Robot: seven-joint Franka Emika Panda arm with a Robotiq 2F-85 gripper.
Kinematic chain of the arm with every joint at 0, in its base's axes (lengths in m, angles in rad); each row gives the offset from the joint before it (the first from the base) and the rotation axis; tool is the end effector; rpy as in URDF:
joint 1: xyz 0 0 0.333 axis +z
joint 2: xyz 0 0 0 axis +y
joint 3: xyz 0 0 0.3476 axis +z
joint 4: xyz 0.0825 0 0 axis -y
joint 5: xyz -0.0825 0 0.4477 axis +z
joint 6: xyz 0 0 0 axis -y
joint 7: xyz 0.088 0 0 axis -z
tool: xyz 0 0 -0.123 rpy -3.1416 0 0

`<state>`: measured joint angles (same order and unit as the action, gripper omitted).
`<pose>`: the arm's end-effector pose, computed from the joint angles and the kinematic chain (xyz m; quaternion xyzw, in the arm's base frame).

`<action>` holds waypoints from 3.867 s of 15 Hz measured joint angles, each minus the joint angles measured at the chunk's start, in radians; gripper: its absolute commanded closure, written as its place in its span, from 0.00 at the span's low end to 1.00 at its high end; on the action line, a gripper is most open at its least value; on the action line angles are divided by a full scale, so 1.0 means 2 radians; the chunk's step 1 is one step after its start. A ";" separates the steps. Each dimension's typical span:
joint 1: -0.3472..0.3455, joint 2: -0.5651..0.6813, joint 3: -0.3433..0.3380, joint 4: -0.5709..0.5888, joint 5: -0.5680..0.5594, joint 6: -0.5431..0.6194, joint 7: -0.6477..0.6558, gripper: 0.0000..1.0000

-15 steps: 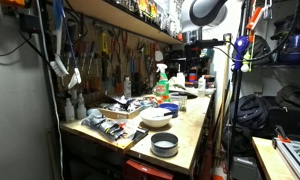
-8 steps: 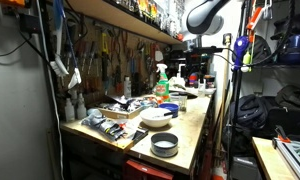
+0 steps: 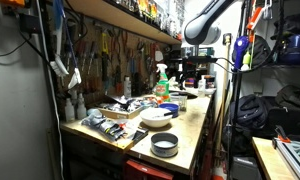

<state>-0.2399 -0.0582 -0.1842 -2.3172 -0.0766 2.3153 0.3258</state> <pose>0.5051 -0.2306 0.3458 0.9388 -0.3425 0.0266 0.0249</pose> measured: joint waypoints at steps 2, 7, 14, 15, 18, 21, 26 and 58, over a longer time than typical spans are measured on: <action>0.001 0.015 0.000 0.000 0.007 0.017 0.000 0.02; 0.003 0.043 0.000 0.000 0.012 0.041 -0.007 0.15; 0.006 0.067 0.000 0.001 0.043 0.061 -0.045 0.15; 0.007 0.069 0.000 0.001 0.047 0.067 -0.050 0.16; 0.008 0.072 0.000 0.003 0.050 0.079 -0.057 0.13; 0.009 0.076 0.000 0.005 0.050 0.087 -0.058 0.18; 0.009 0.083 0.000 0.007 0.049 0.090 -0.058 0.30; 0.111 -0.082 0.075 -0.038 0.050 -0.074 -0.201 0.46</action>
<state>-0.0170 -0.2216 -0.0337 -2.3932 0.0233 2.1679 -0.0753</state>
